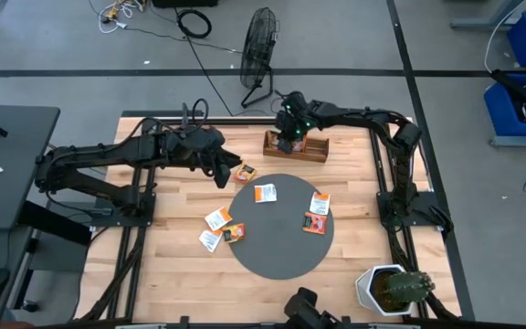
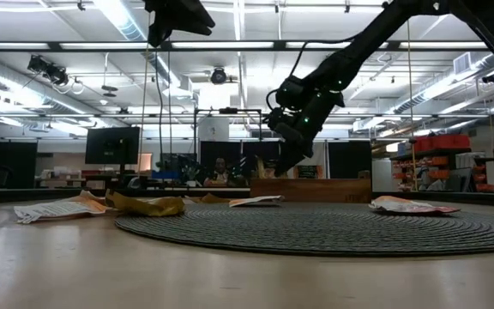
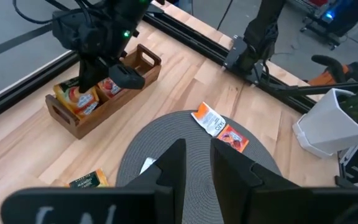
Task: Pick & Place Tea
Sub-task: Put the yellow tea bag into the left section of the wooden organizer
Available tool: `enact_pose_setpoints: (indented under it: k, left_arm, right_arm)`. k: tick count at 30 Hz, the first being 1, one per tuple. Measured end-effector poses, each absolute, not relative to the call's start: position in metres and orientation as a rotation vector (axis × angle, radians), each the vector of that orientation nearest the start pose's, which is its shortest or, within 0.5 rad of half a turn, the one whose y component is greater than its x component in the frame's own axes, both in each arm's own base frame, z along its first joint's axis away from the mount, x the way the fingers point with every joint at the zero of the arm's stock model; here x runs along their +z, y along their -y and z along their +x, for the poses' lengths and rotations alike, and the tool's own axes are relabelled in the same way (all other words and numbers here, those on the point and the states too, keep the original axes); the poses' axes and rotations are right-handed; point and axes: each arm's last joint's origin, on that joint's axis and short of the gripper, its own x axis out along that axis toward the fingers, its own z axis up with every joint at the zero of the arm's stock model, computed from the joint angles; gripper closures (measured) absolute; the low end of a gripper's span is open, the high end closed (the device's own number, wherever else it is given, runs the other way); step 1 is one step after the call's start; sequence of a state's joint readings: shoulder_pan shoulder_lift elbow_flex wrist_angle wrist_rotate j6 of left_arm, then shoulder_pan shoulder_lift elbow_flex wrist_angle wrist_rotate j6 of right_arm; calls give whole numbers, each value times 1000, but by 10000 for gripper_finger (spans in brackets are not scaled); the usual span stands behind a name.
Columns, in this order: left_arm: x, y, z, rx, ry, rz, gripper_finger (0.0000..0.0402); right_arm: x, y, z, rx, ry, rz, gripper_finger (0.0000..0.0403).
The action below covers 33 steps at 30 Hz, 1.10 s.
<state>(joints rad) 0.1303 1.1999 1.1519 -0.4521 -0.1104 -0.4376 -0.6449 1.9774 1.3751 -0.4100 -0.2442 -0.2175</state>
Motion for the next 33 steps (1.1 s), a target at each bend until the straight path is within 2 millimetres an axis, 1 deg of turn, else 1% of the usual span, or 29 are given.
enact_pose_setpoints:
  k: [5,8,11,17,19,21,25,28,30,33]
  left_arm:
    - [351,-37,254,342,-441,-434,326]
    - [351,-37,254,344,-441,-434,326]
    - [351,-37,254,344,-441,-435,326]
    - [351,-37,254,345,-441,-439,326]
    - [351,-37,254,355,-442,-450,326]
    - [349,-39,252,391,-452,-458,326]
    - [338,-50,249,510,-533,-515,326]
    - [325,-64,249,612,-601,-596,325]
    - [314,-76,250,682,-649,-650,325]
    - [299,-95,259,679,-689,-729,322]
  right_arm:
    - [168,238,330,-258,-961,245,401]
    - [168,238,331,-263,-956,235,385]
    - [169,238,332,-275,-959,227,351]
    - [178,240,335,-285,-947,246,260]
    - [188,240,335,-286,-945,246,233]
    - [202,240,335,-284,-940,240,210]
    - [238,233,331,-283,-900,212,184]
    - [272,220,324,-291,-826,202,179]
    - [292,208,320,-294,-777,209,180]
    - [316,185,316,-264,-716,224,183]
